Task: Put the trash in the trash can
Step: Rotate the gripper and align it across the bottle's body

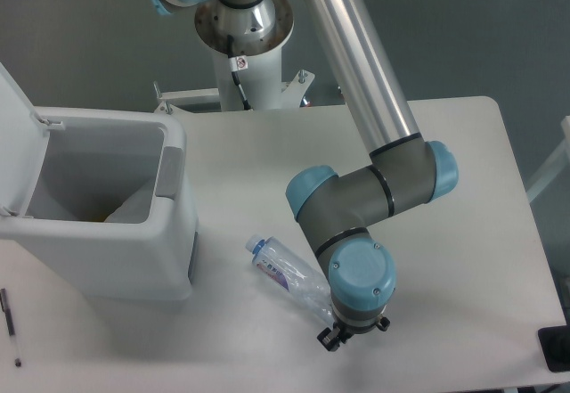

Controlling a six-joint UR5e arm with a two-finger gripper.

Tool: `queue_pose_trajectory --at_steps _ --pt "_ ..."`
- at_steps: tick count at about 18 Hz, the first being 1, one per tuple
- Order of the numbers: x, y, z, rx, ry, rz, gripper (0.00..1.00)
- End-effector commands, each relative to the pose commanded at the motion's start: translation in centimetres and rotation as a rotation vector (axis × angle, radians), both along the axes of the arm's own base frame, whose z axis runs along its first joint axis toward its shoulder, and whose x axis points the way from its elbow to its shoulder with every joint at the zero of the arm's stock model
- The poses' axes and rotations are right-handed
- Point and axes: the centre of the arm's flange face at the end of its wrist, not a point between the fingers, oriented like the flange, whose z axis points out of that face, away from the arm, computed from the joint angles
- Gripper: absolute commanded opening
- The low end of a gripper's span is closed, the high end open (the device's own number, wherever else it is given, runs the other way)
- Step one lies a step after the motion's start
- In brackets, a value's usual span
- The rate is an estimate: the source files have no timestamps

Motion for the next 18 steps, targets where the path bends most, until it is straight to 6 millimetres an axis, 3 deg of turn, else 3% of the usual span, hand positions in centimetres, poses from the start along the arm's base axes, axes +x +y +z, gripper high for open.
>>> queue_pose_trajectory --at_steps 5,9,18 --pt "-1.6 -1.1 3.1 0.104 0.008 -0.021 0.51" --pt "-1.7 -1.2 5.2 0.164 0.026 -0.026 0.51" --pt "-2.1 -3.4 16.6 0.501 0.071 -0.047 0.51"
